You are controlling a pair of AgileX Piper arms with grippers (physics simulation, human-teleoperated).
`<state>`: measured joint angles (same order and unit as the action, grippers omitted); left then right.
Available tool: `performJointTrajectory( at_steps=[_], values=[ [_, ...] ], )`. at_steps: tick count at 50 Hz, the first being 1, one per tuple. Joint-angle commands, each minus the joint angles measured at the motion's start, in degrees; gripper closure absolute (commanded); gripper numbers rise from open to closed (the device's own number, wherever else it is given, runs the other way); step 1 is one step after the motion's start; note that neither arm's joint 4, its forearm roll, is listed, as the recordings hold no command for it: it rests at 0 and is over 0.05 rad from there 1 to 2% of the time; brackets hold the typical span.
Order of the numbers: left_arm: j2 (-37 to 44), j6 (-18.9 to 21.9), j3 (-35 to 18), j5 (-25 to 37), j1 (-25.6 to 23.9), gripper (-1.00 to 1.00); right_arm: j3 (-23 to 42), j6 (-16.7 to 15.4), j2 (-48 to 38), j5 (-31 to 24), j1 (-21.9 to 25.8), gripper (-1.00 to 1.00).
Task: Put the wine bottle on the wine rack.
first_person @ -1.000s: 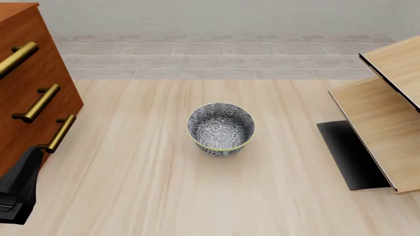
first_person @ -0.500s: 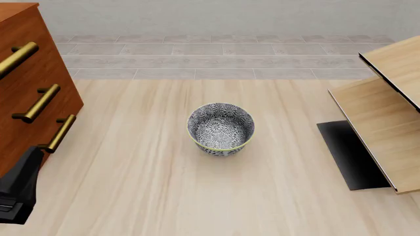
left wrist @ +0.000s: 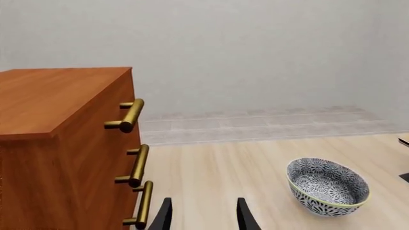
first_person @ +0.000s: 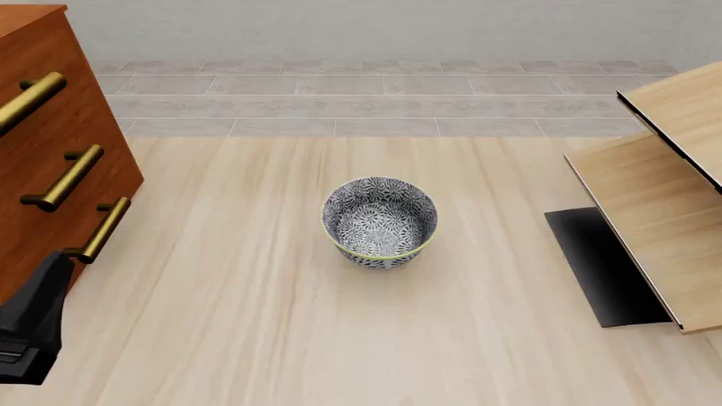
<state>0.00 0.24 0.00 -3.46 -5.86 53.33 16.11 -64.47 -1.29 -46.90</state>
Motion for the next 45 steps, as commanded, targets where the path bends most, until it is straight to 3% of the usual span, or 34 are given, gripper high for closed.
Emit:
performJointTrajectory(
  at_steps=[1, 20, 21, 45],
  values=[
    [0.00, -0.21, 0.00, 0.22, 0.28, -1.00, -3.62, 0.22, -2.14, -1.10, 1.03, 1.00],
    [0.00, -0.27, 0.00, 0.31, 0.20, -1.00, -3.89, 0.60, -1.43, -1.35, 1.43, 1.00],
    [0.00, -0.23, 0.00, 0.28, 0.19, -1.00, -3.88, 0.56, -1.43, -1.39, 1.43, -1.00],
    [0.00, 0.00, 0.00, 0.02, -0.16, -1.00, -3.49, 1.69, -0.34, -2.52, 2.15, -1.00]
  ],
)
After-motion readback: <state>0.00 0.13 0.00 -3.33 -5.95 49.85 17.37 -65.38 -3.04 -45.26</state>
